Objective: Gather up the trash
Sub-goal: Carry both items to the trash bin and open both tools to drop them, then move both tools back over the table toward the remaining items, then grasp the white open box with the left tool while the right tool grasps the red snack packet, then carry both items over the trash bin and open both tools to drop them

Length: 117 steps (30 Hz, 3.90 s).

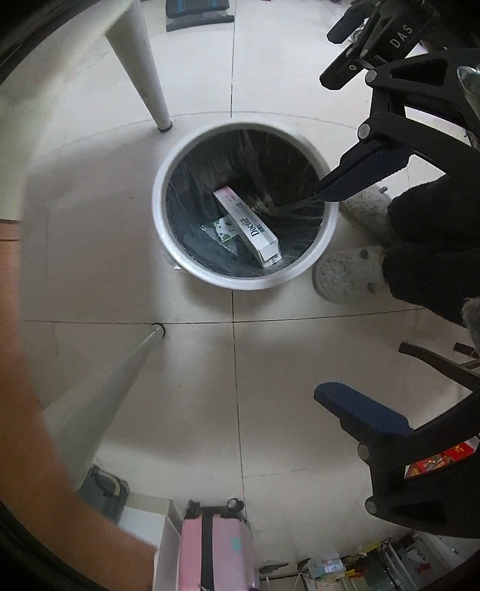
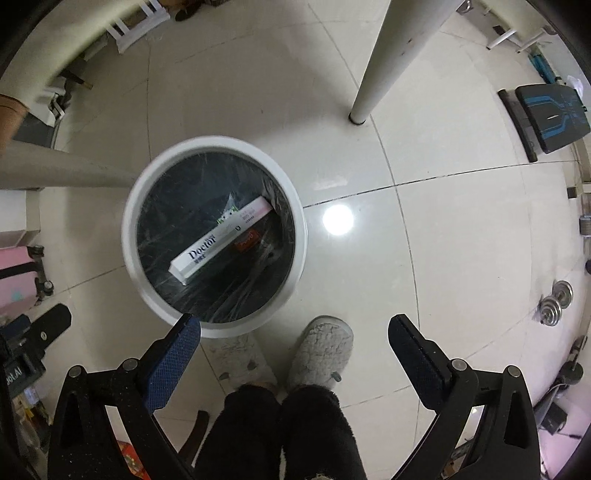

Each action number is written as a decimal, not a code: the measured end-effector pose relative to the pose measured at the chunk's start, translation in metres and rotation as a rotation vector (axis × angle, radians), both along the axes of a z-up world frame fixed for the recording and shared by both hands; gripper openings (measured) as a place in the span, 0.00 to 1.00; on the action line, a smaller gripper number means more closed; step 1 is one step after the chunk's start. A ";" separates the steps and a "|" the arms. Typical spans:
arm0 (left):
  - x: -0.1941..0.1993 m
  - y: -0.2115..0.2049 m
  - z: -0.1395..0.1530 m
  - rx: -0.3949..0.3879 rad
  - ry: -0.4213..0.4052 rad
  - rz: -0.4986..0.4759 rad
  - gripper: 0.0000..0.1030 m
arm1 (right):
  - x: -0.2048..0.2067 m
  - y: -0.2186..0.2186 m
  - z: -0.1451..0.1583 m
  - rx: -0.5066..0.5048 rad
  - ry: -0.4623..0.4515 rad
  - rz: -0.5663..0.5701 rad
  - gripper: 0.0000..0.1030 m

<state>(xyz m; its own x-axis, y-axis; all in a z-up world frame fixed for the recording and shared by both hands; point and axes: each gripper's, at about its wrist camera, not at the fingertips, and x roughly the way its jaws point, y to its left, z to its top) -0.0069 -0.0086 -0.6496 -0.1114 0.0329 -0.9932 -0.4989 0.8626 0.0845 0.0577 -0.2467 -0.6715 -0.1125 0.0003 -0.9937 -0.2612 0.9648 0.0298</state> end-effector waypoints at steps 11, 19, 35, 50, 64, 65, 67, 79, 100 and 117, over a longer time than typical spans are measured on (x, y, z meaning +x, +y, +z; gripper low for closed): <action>-0.015 -0.009 0.127 -0.022 -0.071 0.005 0.97 | -0.018 0.003 0.154 0.021 -0.078 0.059 1.00; -0.032 -0.013 0.229 -0.043 -0.116 -0.040 0.97 | -0.032 -0.001 0.284 0.063 -0.101 0.033 1.00; 0.073 0.060 0.385 -0.045 -0.365 0.083 0.97 | 0.053 0.006 0.476 0.217 -0.246 -0.101 1.00; 0.307 0.119 0.328 -0.379 -0.252 0.570 0.97 | 0.347 0.041 0.446 0.167 -0.206 -0.043 1.00; 0.331 0.138 0.294 -0.004 -0.053 0.496 0.84 | 0.481 0.157 0.398 0.322 -0.088 0.194 0.99; 0.325 0.147 0.295 0.031 -0.042 0.499 0.84 | 0.480 0.170 0.400 0.324 -0.099 0.227 0.99; 0.313 0.165 0.295 0.084 -0.025 0.518 0.84 | 0.480 0.218 0.401 0.322 -0.125 0.380 0.99; 0.299 0.194 0.293 0.152 -0.047 0.577 0.84 | 0.461 0.361 0.325 0.034 -0.163 0.857 0.91; 0.274 0.168 0.352 0.238 -0.180 0.481 0.83 | 0.393 0.264 0.371 0.354 -0.159 0.530 0.40; 0.165 0.076 0.430 0.165 -0.461 0.058 0.83 | 0.217 0.111 0.468 0.424 -0.300 0.158 0.39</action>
<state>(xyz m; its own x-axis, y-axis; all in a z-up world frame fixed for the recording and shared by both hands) 0.1582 0.0672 -0.2195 0.3323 0.2010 -0.9215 -0.5630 0.8261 -0.0228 0.2748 -0.1361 -0.2031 0.1447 0.4138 -0.8988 -0.4587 0.8329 0.3096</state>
